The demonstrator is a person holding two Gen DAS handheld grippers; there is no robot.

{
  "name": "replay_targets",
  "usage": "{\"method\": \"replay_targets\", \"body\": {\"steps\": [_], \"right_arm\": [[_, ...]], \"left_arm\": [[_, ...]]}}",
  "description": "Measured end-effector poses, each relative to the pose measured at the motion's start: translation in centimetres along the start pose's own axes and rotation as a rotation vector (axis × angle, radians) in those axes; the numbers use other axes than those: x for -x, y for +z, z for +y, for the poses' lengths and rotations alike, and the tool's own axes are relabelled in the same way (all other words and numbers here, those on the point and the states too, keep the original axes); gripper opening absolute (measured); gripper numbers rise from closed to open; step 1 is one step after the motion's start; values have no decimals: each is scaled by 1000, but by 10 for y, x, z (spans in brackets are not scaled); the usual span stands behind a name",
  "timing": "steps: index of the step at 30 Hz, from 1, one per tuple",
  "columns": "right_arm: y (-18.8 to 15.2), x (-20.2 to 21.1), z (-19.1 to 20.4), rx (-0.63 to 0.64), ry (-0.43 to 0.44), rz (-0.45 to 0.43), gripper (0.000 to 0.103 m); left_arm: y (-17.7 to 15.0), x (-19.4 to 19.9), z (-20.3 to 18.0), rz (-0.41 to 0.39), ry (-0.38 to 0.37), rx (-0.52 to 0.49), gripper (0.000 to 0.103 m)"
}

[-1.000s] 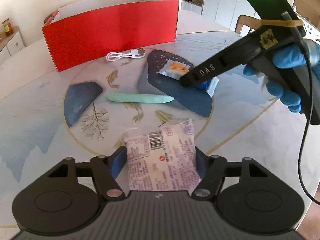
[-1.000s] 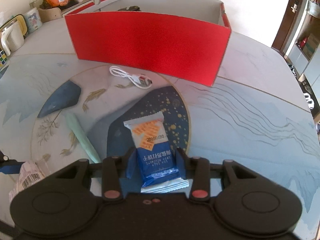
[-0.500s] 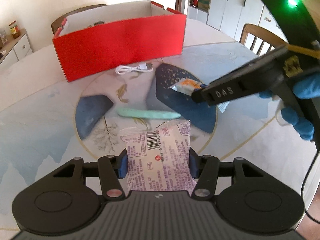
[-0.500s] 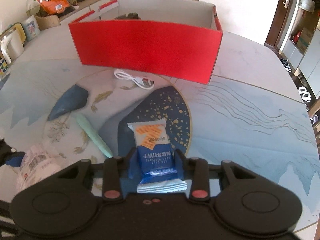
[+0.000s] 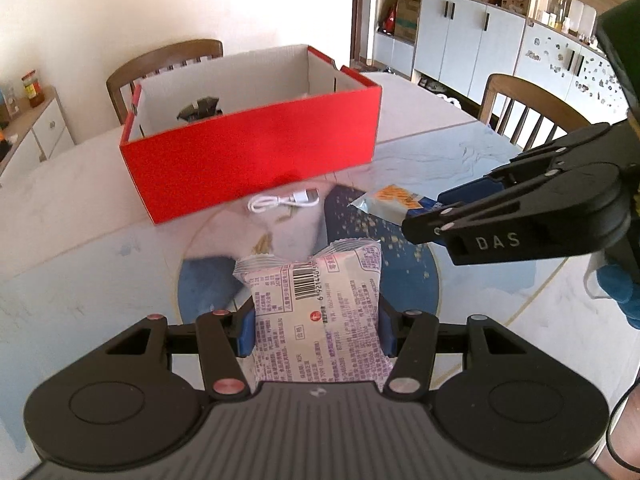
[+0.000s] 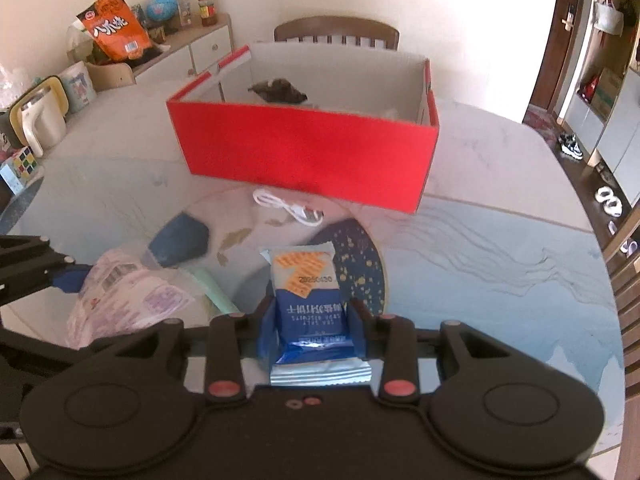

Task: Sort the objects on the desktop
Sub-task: 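Lift both held packets and carry them over the red box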

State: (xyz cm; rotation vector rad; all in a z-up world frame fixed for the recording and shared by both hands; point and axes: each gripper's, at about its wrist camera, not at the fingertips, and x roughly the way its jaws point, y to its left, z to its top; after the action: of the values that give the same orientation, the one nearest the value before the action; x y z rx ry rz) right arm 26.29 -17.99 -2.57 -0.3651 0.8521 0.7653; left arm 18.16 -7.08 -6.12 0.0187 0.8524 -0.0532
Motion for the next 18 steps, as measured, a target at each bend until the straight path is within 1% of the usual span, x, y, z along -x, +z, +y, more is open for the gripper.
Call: {"method": "replay_targets", "body": {"steps": [10,18], "right_arm": [[22,17,6,15,-14,-41,37],[42,23,9,3,-7,-50,37]], "left_arm": [[27,15,14,-41,20,-12,54],[49,21,32,-63,26,12,55]]}}
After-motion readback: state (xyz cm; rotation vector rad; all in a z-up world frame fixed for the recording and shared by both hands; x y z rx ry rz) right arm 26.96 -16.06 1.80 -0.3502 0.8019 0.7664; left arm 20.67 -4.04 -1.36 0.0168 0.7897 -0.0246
